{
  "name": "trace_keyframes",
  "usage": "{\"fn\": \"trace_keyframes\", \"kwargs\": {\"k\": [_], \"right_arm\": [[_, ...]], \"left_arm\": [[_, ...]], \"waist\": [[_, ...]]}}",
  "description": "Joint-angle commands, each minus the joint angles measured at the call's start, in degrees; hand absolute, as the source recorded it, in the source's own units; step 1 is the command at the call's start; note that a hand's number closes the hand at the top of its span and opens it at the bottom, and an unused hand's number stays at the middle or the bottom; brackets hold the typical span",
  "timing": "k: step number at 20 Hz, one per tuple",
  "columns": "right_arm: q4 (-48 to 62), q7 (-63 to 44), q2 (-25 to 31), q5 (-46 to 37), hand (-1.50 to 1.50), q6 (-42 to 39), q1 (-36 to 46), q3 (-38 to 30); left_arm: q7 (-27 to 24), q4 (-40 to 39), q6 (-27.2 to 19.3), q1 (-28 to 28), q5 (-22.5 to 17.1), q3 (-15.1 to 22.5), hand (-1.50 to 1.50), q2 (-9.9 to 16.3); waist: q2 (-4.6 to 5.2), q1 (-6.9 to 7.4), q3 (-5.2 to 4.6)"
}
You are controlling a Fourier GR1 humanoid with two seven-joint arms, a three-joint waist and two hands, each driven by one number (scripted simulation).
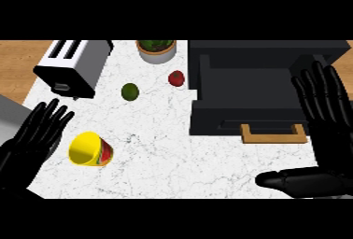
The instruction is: Pick up the cup, place it into the drawer and close the drawer
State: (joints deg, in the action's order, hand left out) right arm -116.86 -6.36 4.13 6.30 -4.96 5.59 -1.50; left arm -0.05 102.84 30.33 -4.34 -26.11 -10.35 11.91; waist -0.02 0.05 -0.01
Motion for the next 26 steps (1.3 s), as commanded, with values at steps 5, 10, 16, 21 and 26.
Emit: {"fn": "trace_keyframes", "kwargs": {"k": [5,10,16,21,26], "right_arm": [[0.07,-1.92,-1.09,-1.78,-1.50,1.63,1.11,1.64],[-4.58,-3.93,1.41,2.83,-1.50,-1.77,-0.81,-0.67],[-0.90,-4.26,2.21,3.58,-1.50,-1.46,3.10,-3.32],[-1.16,-2.88,0.52,0.91,-1.50,-0.17,1.81,-1.01],[-2.03,-4.51,0.62,2.34,-1.50,-0.08,3.05,-1.54]], "left_arm": [[-5.56,-11.05,0.36,2.33,6.96,-2.76,-1.50,-0.22],[-15.60,-22.00,3.01,4.39,14.31,-3.18,-1.50,0.35],[-20.26,-27.88,4.94,4.93,15.79,-3.79,-1.50,1.36],[-28.01,-36.20,5.96,5.76,20.26,-3.84,-1.50,2.47],[-28.95,-42.58,3.28,11.16,21.51,-3.12,-1.50,1.32]], "waist": [[0.02,-0.06,0.00],[0.04,-0.32,-0.01],[0.03,-0.06,0.00],[0.04,-0.14,-0.01],[0.04,-0.14,0.00]]}}
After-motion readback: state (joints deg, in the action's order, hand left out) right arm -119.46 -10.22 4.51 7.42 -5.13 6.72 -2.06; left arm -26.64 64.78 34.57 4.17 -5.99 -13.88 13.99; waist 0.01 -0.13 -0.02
